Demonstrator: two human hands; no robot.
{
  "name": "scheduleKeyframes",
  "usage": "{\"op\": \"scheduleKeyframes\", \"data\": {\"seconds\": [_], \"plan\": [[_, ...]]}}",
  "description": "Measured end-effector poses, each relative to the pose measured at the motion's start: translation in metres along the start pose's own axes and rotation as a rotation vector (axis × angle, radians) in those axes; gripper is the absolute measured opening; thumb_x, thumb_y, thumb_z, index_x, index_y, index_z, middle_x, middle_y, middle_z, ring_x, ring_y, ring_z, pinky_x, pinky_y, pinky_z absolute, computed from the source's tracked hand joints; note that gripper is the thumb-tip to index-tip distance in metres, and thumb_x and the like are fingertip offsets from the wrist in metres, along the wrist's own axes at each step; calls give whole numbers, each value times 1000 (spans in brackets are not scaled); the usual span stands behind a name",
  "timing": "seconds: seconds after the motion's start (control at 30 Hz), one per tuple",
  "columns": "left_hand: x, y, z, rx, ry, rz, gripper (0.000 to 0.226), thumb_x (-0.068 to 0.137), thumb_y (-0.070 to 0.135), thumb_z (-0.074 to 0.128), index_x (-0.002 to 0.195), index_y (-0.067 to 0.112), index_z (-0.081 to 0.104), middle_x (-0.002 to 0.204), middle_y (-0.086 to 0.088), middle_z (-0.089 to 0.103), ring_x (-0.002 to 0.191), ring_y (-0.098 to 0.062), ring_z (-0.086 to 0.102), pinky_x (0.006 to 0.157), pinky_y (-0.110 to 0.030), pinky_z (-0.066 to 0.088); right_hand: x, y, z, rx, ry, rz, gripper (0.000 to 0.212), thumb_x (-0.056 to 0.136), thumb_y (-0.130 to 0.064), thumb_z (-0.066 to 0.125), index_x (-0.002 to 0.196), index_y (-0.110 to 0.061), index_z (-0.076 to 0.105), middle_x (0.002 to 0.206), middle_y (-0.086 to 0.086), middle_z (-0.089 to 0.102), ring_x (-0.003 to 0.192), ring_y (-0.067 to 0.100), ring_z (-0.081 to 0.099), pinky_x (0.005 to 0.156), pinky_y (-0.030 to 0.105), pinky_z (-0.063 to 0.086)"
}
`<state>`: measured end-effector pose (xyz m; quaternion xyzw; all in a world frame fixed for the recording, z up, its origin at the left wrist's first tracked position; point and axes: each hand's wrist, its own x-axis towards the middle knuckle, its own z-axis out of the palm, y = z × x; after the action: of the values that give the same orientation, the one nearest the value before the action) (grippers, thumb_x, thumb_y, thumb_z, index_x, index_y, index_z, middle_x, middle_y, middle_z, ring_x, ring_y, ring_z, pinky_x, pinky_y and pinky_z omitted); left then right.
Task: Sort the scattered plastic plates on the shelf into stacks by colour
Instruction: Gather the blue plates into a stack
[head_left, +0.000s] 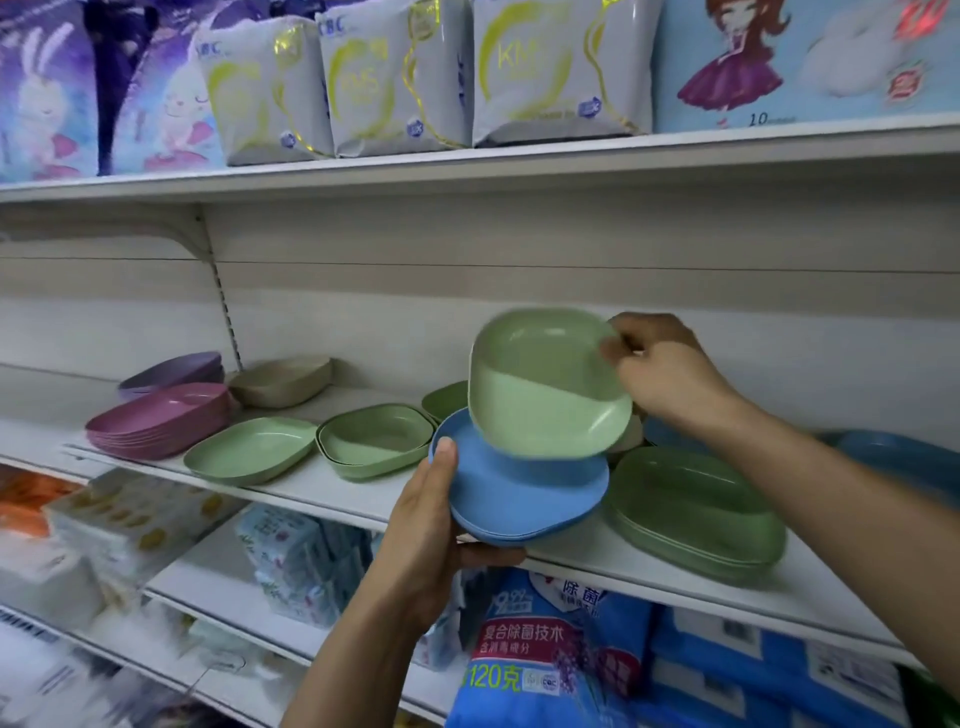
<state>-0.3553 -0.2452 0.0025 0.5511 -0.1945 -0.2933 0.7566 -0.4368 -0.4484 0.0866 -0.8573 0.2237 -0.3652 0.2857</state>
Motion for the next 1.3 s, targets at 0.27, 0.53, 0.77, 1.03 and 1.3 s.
{"op": "scheduleKeyframes", "data": {"seconds": [0.27,0.53,0.77,1.03,1.3], "plan": [[5,13,-28,-180,263,63,24,101,34,42,112,15,52,107,-11,57,85,-30,62,45,-38,57,-13,52,-26,-1,-119,373,26,92,-5,52,67,-9,58,48,9,46,37,18,39,40,21,29],[10,16,-18,-134,204,81,27,101,35,42,119,16,51,107,-8,60,85,-28,64,47,-39,58,-35,91,-23,-434,-429,550,24,92,-17,50,95,-1,67,52,8,56,43,19,51,42,21,41],[20,14,14,-51,107,33,35,101,36,43,127,13,50,113,-12,58,87,-32,64,46,-36,56,-9,125,-54,-639,-192,448,40,91,-54,47,78,-16,50,89,6,59,80,25,58,64,30,42],[29,15,29,44,3,13,30,102,37,40,122,20,55,116,-13,63,93,-32,67,52,-37,57,-4,162,-66,-354,-233,660,24,82,-23,67,78,-4,54,63,11,61,49,19,52,45,21,38],[34,6,33,46,-37,-15,27,101,38,42,118,24,57,112,-9,66,89,-30,69,53,-38,57,8,151,-84,-288,170,468,27,89,-19,53,66,-5,53,66,11,56,62,26,55,55,27,37]]}}
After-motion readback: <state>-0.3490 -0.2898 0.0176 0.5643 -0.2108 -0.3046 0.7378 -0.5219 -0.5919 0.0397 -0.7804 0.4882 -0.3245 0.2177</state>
